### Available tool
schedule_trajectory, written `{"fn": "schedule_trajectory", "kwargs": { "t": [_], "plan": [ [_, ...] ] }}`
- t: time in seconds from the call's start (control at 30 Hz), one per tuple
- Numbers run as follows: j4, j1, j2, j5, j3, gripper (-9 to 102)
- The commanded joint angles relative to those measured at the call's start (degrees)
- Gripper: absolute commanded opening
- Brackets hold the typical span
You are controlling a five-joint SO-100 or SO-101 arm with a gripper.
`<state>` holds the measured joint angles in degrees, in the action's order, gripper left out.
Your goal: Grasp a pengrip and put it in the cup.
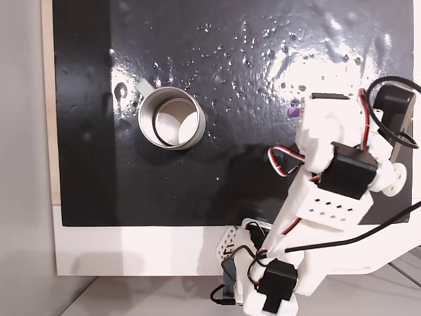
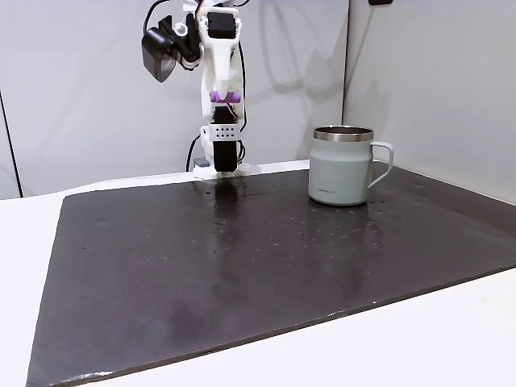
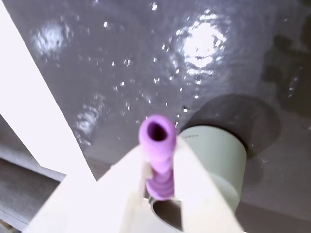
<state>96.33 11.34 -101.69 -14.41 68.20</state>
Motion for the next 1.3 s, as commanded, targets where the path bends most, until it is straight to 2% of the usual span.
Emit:
{"fn": "schedule_trajectory", "kwargs": {
  "t": [0.0, 0.27, 0.57, 1.13, 1.2, 1.27],
  "plan": [
    [0.53, -5.8, -5.01, 0.97, -2.46, 0],
    [0.53, -23.47, -9.84, 4.48, 2.64, 0],
    [0.26, -39.02, -5.54, 5.36, 2.46, 0],
    [0.18, -41.48, 9.76, 6.59, -11.16, 2],
    [0.35, -42.28, 9.76, 6.33, -11.16, 5],
    [0.44, -42.8, 9.67, 6.24, -10.72, 12]
  ]
}}
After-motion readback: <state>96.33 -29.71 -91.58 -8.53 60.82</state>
